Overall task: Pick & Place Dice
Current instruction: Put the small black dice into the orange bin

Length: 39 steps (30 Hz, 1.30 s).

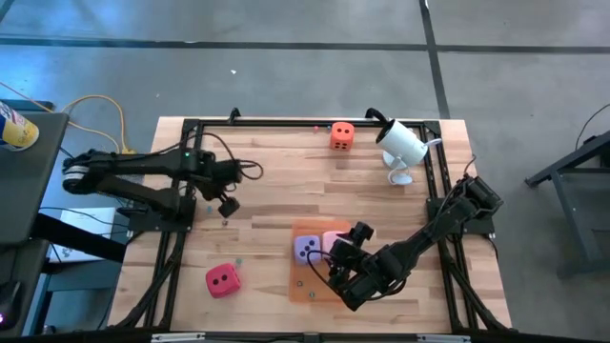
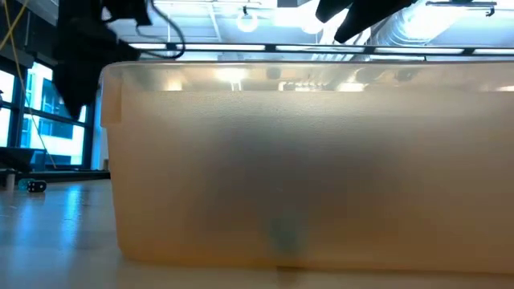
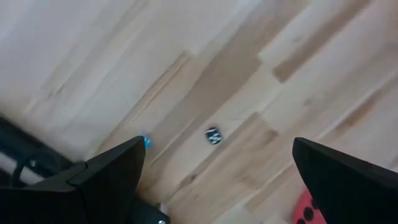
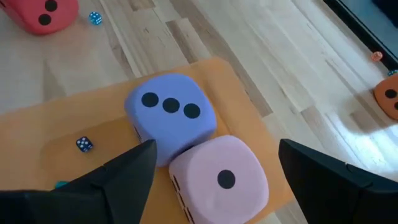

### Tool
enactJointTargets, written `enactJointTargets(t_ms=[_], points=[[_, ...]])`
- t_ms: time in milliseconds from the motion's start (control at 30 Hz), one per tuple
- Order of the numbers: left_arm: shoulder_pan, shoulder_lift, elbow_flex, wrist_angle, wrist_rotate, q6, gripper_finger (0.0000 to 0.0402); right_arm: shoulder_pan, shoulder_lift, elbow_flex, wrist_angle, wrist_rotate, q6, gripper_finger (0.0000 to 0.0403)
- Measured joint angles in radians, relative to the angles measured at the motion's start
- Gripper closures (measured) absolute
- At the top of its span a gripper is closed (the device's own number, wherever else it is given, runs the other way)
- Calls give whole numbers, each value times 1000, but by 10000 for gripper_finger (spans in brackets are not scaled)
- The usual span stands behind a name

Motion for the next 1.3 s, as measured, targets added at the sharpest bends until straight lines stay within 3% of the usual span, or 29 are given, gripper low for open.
enactJointTargets(t_ms=[267, 500, 733, 933, 1300], points=[[32, -28, -120, 50, -28, -99, 5, -2, 0, 0, -1, 48, -22, 76], [-39, -26, -223, 165, 72, -68, 5, -2, 0, 0, -2, 56, -20, 76], [-186, -26, -233, 249, -27, -239, 5, -2, 0, 0, -4, 68, -19, 76], [-285, -26, -233, 343, -34, -285, 5, -2, 1, 0, -5, 74, -19, 76], [-306, -26, -233, 341, -51, -326, 5, -2, 1, 0, -4, 72, -18, 76]])
